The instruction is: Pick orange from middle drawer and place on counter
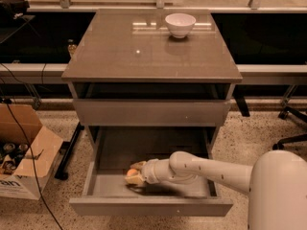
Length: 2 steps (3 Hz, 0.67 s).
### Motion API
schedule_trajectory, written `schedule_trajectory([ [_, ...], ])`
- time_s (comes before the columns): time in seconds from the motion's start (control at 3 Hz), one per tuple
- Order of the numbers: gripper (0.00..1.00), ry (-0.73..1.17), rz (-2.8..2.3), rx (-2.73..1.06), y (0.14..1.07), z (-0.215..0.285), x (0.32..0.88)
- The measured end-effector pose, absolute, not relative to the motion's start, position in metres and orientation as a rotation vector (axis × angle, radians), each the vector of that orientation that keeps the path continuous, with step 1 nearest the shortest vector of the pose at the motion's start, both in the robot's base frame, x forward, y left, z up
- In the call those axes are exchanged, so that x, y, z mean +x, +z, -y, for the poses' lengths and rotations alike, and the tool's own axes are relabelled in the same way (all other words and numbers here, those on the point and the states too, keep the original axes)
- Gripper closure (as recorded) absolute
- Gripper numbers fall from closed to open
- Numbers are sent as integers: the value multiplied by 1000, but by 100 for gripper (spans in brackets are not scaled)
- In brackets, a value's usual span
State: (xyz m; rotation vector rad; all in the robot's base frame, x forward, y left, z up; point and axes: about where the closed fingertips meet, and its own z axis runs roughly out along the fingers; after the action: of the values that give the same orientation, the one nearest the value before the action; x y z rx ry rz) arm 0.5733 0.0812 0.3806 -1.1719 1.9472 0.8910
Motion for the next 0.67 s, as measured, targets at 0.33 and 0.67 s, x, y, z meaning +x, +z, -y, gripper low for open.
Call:
schedule_trajectory([
  [0.33, 85, 890, -1955, -1187, 380, -82, 568],
  [0.67, 100, 918, -1920, -1169, 401, -79, 568],
])
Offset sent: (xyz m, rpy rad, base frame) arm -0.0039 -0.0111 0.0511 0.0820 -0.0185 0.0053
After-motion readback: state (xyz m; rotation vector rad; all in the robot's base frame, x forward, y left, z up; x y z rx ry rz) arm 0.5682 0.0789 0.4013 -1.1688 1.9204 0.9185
